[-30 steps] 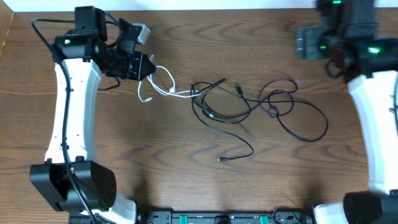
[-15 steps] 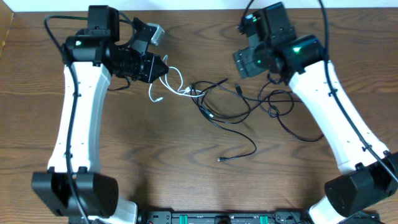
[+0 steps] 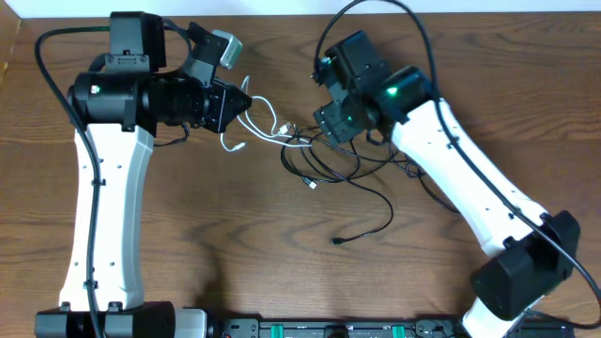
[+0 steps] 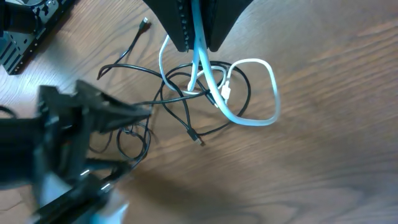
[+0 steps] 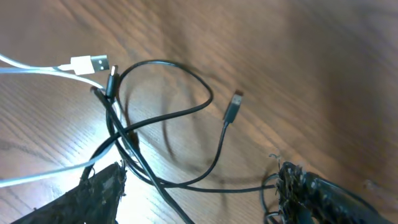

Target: Untangle cables

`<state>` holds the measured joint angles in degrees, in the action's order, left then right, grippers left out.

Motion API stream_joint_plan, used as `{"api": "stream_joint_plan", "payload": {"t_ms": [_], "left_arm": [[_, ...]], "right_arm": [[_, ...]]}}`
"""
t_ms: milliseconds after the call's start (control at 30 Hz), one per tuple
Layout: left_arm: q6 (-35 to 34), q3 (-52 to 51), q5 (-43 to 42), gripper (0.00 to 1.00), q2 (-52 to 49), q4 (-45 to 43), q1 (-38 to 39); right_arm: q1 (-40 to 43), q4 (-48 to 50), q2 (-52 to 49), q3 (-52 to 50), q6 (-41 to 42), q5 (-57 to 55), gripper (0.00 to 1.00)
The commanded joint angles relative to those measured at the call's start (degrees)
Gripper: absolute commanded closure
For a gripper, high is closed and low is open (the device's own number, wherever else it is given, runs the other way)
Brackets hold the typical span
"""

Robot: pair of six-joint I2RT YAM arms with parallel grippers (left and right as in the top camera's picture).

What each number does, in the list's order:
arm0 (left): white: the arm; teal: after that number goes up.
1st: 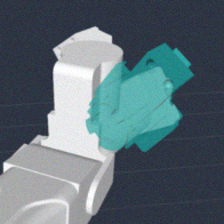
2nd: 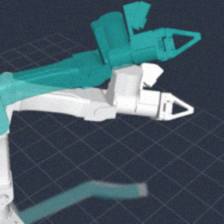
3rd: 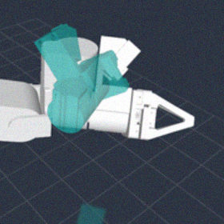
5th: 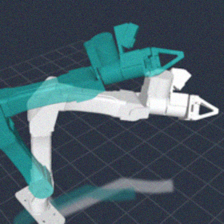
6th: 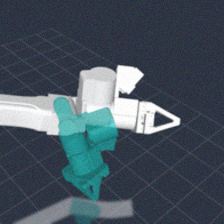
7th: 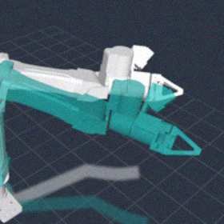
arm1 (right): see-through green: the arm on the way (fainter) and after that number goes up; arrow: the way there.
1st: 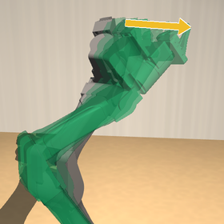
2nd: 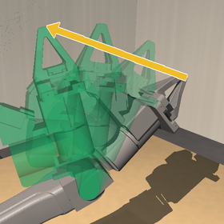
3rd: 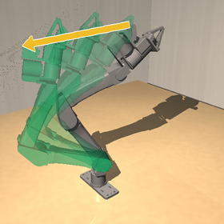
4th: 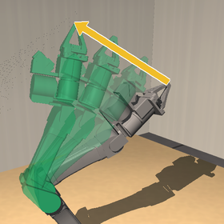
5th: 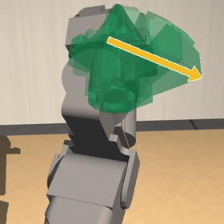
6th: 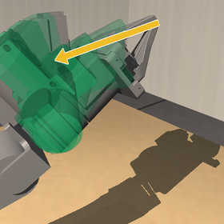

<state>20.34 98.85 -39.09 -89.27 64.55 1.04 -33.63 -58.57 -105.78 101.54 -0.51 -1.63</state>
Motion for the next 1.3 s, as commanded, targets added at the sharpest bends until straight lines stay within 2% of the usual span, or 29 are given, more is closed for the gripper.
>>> {"api": "stream_joint_plan", "payload": {"t_ms": [0,533,667,800,1267], "left_arm": [[0.3,1.3,-1.0,0.92,2.4,0.2,0.1],[0.1,1.3,-1.0,0.92,9.3,0.2,0.1],[0.1,1.3,-1.0,0.92,10.2,0.3,0.1],[0.1,1.3,-1.0,0.92,10.3,0.5,0.1],[0.2,1.3,-1.0,0.93,10.3,0.5,0.1]], "right_arm": [[-1.4,-0.2,-0.3,0.8,0.9,0.3,0.25],[-3.4,-0.6,-1.4,0.7,2.9,0.3,0.26],[-4.2,-0.6,-1.9,0.7,3.5,0.8,0.36],[-5.4,-0.7,-3.2,0.7,3.7,3.7,0.37],[-3.3,3.1,-4.0,0.7,1.5,21.3,0.25]]}}
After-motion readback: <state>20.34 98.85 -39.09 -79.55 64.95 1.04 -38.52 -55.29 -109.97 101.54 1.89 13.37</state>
